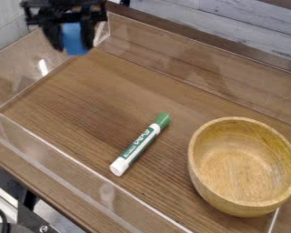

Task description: Put the blue block in the brown bowl

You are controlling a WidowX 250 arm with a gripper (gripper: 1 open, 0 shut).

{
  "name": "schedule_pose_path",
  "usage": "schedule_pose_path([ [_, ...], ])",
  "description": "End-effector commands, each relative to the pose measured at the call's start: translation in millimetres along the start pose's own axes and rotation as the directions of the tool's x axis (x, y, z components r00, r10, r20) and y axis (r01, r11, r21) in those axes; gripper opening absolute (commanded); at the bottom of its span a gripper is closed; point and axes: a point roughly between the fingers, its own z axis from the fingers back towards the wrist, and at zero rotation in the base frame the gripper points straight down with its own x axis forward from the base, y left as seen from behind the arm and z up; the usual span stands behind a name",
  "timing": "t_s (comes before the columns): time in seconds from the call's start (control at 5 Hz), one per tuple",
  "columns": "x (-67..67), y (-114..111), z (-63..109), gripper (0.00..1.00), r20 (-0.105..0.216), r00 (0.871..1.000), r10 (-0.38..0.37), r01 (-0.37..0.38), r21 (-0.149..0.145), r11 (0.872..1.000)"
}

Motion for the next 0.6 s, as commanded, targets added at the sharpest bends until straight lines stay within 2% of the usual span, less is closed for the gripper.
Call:
schedule_pose_path([
  [0.0,18.0,-2.8,24.1,0.00,0.100,0.991,-0.087,0.090,-0.026,0.996],
  [0.2,18.2,2.4,27.8,0.00,0.122,0.983,-0.136,0.141,-0.031,0.990],
  [0.4,16.8,11.0,31.4,0.00,0.136,0.975,-0.174,0.179,-0.022,0.984],
])
